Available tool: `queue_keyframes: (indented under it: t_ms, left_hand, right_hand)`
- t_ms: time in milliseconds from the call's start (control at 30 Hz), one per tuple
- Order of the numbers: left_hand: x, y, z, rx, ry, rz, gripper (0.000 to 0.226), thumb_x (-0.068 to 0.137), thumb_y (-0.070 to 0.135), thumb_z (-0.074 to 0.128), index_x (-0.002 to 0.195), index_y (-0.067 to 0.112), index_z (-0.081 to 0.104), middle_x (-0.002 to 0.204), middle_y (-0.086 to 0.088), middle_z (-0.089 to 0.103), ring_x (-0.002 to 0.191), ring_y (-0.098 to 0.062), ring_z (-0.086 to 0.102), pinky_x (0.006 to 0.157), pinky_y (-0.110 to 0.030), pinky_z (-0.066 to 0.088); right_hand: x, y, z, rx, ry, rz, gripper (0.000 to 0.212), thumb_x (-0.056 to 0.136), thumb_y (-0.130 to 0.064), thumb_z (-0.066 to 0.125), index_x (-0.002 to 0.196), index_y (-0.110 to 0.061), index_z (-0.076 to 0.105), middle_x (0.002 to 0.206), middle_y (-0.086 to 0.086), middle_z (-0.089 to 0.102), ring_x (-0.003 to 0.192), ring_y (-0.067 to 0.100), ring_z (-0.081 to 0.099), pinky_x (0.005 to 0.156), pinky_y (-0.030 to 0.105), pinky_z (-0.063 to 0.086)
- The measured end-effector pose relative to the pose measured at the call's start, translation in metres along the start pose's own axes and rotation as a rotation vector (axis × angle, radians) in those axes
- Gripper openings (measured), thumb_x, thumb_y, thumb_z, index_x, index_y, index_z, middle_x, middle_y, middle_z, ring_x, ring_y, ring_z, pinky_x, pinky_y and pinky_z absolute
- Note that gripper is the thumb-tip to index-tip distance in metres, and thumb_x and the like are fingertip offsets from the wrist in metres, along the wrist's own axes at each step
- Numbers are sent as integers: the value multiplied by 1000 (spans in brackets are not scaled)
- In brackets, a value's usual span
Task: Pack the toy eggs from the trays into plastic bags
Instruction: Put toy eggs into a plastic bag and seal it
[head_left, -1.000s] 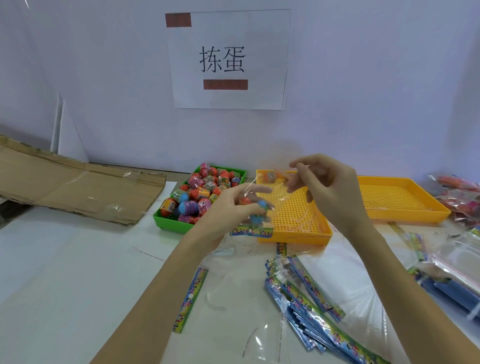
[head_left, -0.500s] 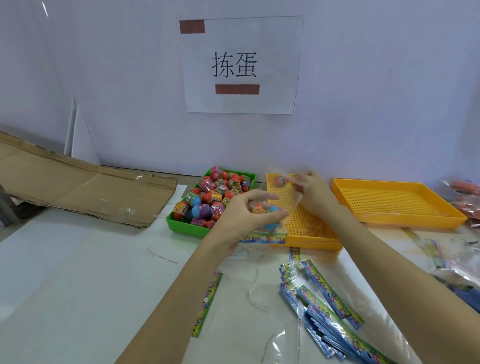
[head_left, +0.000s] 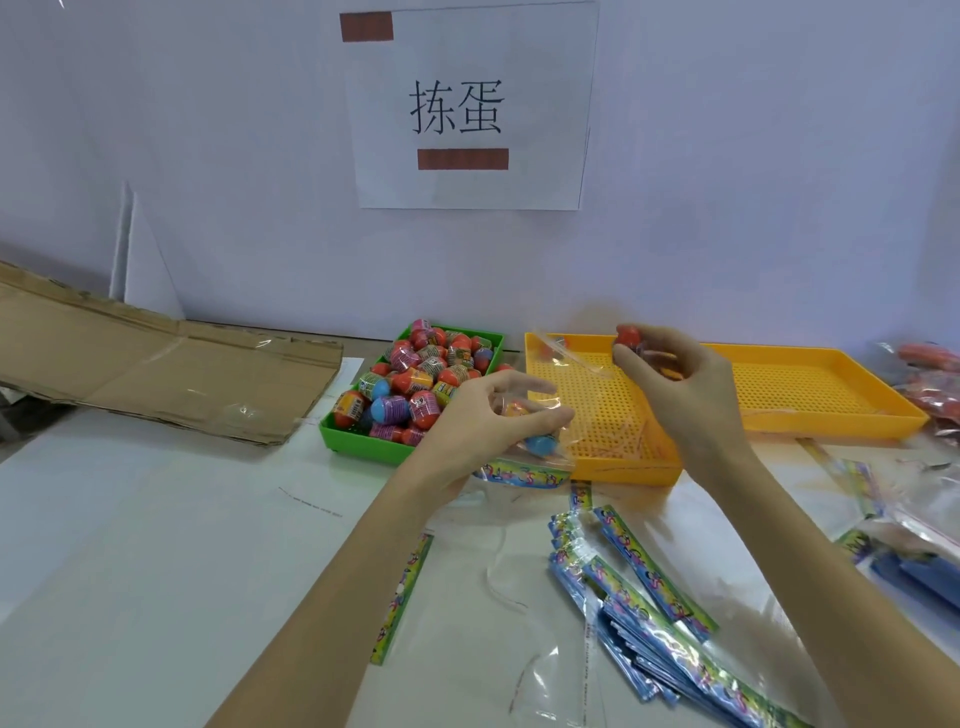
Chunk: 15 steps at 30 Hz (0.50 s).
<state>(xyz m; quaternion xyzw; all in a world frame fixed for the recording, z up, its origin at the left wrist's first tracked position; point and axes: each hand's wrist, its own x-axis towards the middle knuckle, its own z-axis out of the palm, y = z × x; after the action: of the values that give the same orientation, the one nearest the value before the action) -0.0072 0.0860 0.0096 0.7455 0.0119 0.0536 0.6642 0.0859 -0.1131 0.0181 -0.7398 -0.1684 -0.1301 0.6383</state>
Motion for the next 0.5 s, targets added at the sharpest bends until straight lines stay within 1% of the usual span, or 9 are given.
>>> queue_keyframes:
  t_ms: [33,100,167,200,267,300,333,400,500]
  left_hand:
    - [-1,1,0,15,-17,2,41,82,34,89,119,25,74,116,-5,74,92,-17,78,70,-30,64]
    - [-1,2,0,47,-47,15,44,80,36,90,120,30,73,112,-1,76,97,-14,76,75,-37,65]
    - [-3,4,0,114,-77,40,44,79,40,90,119,38,73,108,5,77,103,-6,71,87,-43,63]
    - [-4,4,0,141,-90,51,44,78,41,90,119,42,72,108,7,77,105,-4,69,91,-44,62]
    - [-5,6,1,139,-115,71,46,80,38,90,121,42,71,107,6,77,106,-17,70,88,-47,63]
    - [-6,6,1,133,-128,83,47,81,36,90,123,41,70,107,6,77,106,-24,70,86,-47,64]
    - [-6,6,2,137,-131,97,47,82,35,89,125,40,69,107,7,78,106,-27,70,85,-45,64]
    - [-6,6,2,178,-108,121,47,83,38,88,125,40,68,107,12,77,107,-21,68,89,-41,61]
    - [-5,4,1,221,-56,126,47,82,42,88,125,41,68,107,17,77,109,1,65,102,-37,48]
  right_hand:
    - [-2,-5,-2,6,0,-9,26,89,-30,80,115,-27,77,96,-7,74,97,15,68,77,17,54]
    - [-7,-17,-2,159,-50,-2,33,85,-32,82,116,-26,77,99,-5,77,97,13,70,77,16,54]
    - [-11,-28,0,322,-113,7,39,81,-31,81,118,-20,75,105,-1,78,97,15,74,82,22,58]
    - [-13,-32,2,324,-138,-17,36,83,-27,81,118,-18,73,107,1,78,96,18,76,85,27,60]
    - [-15,-34,3,171,-191,-115,29,90,-17,79,118,-16,71,107,1,77,90,19,78,84,32,62]
    - [-16,-34,3,54,-230,-172,28,92,-15,77,118,-16,69,108,1,76,87,16,78,81,31,63]
    - [-17,-34,4,-58,-262,-216,28,92,-15,77,119,-16,68,109,-2,75,86,12,77,79,28,62]
    - [-17,-33,5,-158,-275,-245,31,92,-18,77,121,-18,67,110,-6,74,82,8,76,75,23,60]
    - [-17,-34,4,-80,-250,-204,32,92,-19,77,122,-17,67,111,-3,74,78,15,77,70,25,61]
